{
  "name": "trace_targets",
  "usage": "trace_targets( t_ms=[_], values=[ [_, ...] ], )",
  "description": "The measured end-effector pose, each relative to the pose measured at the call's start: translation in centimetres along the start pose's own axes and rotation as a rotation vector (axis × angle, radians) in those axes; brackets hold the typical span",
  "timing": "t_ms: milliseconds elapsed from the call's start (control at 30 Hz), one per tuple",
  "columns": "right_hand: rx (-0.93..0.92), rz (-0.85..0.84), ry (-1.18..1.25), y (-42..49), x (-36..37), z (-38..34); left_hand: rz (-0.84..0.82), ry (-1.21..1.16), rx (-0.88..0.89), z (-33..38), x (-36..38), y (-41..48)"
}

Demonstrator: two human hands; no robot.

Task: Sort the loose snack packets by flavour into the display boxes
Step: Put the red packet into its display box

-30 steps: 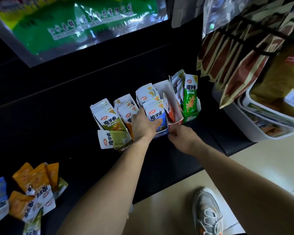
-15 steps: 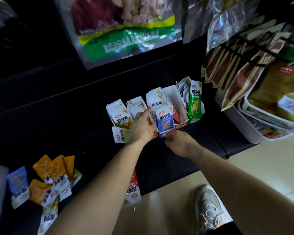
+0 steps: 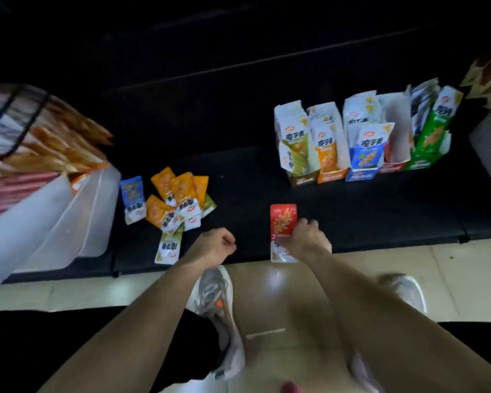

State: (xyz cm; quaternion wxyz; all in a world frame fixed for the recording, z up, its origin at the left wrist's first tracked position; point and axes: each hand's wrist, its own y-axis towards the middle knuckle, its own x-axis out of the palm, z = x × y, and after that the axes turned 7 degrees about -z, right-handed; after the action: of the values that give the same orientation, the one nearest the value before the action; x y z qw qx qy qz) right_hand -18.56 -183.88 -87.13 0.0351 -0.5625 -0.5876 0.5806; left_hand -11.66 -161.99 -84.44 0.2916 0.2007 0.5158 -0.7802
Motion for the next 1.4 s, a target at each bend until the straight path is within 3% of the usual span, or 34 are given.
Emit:
trace_targets(
  t_ms=[100,200,467,600,733,900,1067,1200,1400],
  values=[
    [0.059,0.086,-0.064,0.3,2.5,-1.2,-0.003,-0.026,-0.051,-3.2,0.8,-1.3],
    [-0.009,0.106,-0.130,0.6,3.6,-2.4,0.001,0.010,-0.046,-4.7,1.0,-1.2],
    [-0.245,-0.048,-0.005,1.1,3.2,-3.2,0.143,-0.154,-0.049,-5.4,-0.5,0.6],
    [-0.395,-0.212,0.111,0.5,0.9,-4.6,0.270,-0.216,0.119,-3.1,-1.6,0.5],
    [-0.501,-0.209,0.056,-0.3,-1.8,-6.8,0.183,0.005,0.274,-0.6,-2.1,0.6],
    [-0.532,0.030,0.185,-1.9,-5.3,-6.3,0.006,-0.247,0.259,1.9,-1.0,1.0],
    [-0.333,0.329,0.300,-1.8,-8.8,-0.6,-0.003,-0.502,0.242,7.4,-0.3,2.0],
    [-0.146,0.356,0.375,-1.8,-10.5,6.9,0.035,-0.509,0.288,14.0,0.6,3.5],
    [-0.011,0.406,0.392,-1.7,-12.6,13.9,0.076,-0.501,0.441,27.2,2.2,5.9]
  ],
)
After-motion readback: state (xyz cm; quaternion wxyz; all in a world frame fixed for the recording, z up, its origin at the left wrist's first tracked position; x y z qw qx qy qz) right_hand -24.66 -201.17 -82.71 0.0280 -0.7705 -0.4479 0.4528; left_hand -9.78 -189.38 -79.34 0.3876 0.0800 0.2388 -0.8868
